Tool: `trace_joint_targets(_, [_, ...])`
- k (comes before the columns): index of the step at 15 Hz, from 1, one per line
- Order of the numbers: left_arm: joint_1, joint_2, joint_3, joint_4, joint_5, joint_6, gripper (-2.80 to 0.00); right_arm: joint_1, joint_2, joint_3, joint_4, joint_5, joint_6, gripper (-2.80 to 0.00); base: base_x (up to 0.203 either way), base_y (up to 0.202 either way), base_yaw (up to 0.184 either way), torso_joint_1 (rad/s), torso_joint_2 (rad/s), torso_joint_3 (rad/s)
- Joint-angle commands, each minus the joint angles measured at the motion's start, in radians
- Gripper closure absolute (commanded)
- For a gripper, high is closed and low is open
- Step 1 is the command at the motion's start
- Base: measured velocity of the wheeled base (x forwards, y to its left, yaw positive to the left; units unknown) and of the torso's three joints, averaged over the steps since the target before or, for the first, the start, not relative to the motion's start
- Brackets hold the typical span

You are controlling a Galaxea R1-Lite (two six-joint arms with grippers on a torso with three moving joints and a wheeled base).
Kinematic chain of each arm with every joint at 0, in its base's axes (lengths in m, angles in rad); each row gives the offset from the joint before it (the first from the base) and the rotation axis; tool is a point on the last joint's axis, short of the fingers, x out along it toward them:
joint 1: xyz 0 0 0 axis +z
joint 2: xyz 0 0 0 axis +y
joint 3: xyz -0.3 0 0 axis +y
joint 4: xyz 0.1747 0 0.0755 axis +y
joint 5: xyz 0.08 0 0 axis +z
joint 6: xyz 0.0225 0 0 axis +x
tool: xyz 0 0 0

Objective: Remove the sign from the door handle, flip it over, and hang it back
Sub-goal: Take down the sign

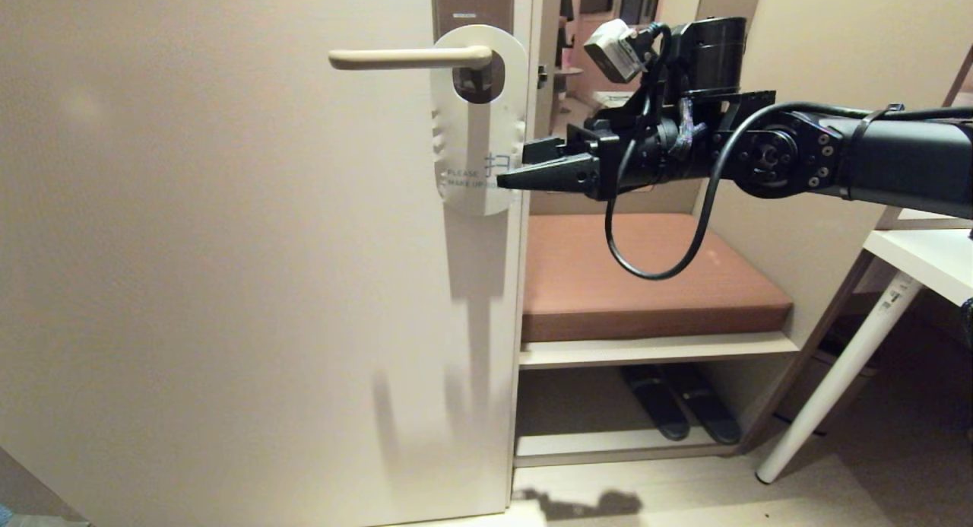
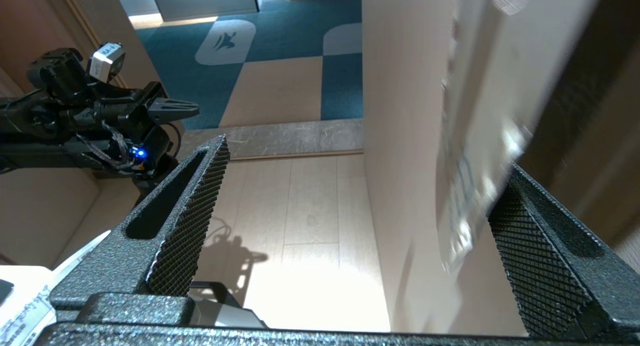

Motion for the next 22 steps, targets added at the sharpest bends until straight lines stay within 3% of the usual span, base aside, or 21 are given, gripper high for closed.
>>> trace_joint_targets(1, [0.0,0.0,0.0,0.0,0.001,-0.001,0.0,0.01,-0.001,-0.001,-0.01,0.006,0.0,-2.8,0.0,0.0,0.0,0.0,0.0,0.0])
trace_joint_targets(5, [0.0,0.0,0.0,0.0,0.001,-0.001,0.0,0.024,-0.001,-0.001,-0.036,0.006,0.018,-2.8,0.0,0.0,0.0,0.0,0.0,0.0])
trace_joint_targets(10, [0.0,0.0,0.0,0.0,0.001,-0.001,0.0,0.045,0.01,-0.001,-0.165,-0.031,0.151,-2.8,0.0,0.0,0.0,0.0,0.0,0.0])
trace_joint_targets(13, [0.0,0.0,0.0,0.0,0.001,-0.001,0.0,0.048,0.016,-0.001,-0.175,-0.086,0.158,-2.8,0.0,0.0,0.0,0.0,0.0,0.0])
trace_joint_targets(22, [0.0,0.0,0.0,0.0,0.0,-0.001,0.0,0.047,0.025,-0.001,-0.176,-0.115,0.159,-2.8,0.0,0.0,0.0,0.0,0.0,0.0])
